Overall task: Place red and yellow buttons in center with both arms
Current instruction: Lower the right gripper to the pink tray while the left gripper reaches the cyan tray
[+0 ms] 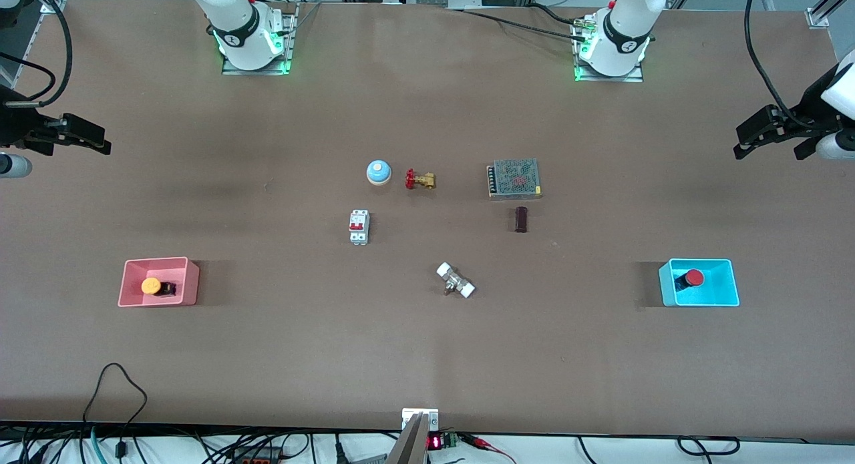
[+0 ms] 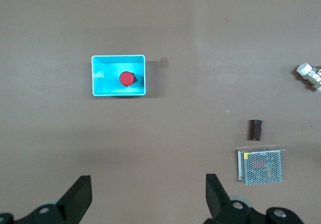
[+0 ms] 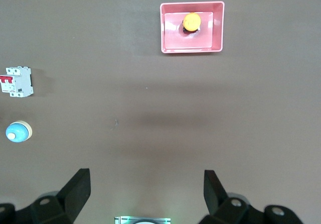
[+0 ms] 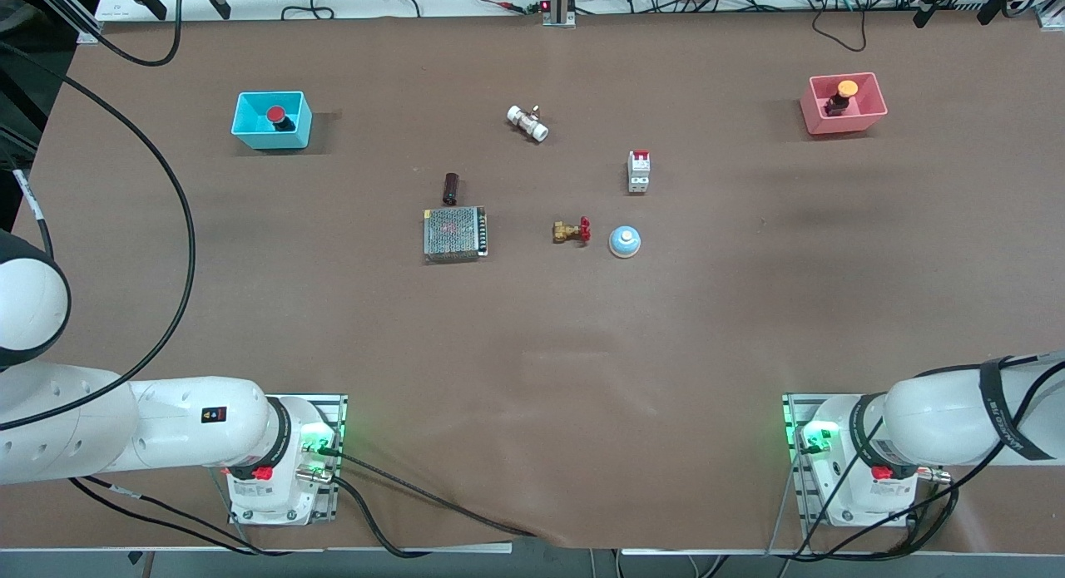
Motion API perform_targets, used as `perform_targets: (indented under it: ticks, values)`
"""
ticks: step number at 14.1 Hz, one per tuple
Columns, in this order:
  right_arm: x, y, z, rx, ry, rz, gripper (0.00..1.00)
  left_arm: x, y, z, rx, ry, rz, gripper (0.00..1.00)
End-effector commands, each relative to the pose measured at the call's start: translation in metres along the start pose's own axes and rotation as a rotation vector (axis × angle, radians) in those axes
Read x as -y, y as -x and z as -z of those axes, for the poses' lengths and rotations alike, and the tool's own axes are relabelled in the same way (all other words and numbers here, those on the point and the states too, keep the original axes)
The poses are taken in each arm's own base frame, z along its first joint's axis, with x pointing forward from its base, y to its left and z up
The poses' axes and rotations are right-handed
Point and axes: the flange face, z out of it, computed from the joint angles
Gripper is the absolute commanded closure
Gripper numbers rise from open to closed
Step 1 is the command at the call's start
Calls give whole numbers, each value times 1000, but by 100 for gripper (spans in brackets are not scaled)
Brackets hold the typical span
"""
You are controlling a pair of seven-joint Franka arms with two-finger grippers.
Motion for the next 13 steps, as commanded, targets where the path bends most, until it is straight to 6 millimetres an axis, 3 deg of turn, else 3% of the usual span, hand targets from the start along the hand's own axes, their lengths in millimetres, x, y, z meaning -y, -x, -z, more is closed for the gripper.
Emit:
perform_targets:
  ticks: [1, 5, 7, 13]
  values:
    - [0, 14, 5, 3, 8, -14, 0, 2, 5, 4, -13, -19, -11, 0]
    - [-2, 10, 2, 5, 13, -12, 0, 4, 3, 0, -10, -18, -12, 0]
    - [-4, 0, -8, 10, 19, -5, 0, 12, -5, -17, 16, -18, -5, 0]
    - [-29, -88, -101, -5, 73, -1, 0, 61, -53, -107, 19, -9, -12, 0]
